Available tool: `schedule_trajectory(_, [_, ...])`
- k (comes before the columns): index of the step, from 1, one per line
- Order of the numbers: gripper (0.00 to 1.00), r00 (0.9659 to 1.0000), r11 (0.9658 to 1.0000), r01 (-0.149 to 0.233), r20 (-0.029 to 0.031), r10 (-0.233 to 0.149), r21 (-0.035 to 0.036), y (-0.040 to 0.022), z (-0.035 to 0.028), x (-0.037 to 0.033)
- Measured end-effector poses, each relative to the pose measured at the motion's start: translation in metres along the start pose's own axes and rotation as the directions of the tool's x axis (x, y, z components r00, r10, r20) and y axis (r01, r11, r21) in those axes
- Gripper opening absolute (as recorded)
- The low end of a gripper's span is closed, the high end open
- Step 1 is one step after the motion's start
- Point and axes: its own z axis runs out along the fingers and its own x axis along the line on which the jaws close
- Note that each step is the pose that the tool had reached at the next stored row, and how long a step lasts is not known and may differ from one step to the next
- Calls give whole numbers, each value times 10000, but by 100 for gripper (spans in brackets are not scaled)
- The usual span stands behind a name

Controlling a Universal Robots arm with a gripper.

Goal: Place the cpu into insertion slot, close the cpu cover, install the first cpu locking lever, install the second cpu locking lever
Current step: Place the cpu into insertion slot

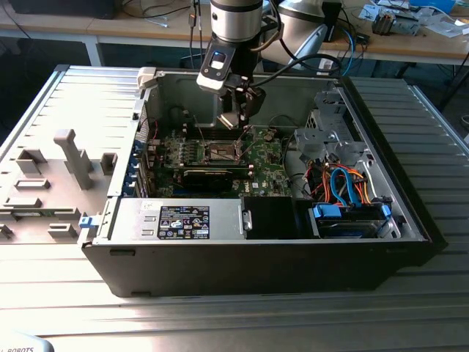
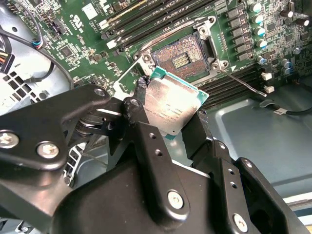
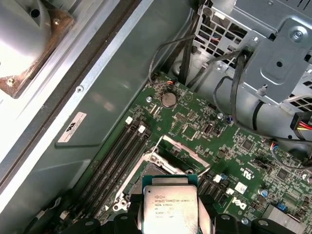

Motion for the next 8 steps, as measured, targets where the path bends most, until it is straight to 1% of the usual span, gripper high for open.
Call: schedule_trajectory(8, [54,9999,9999,-162,16,162,-2,0,1,0])
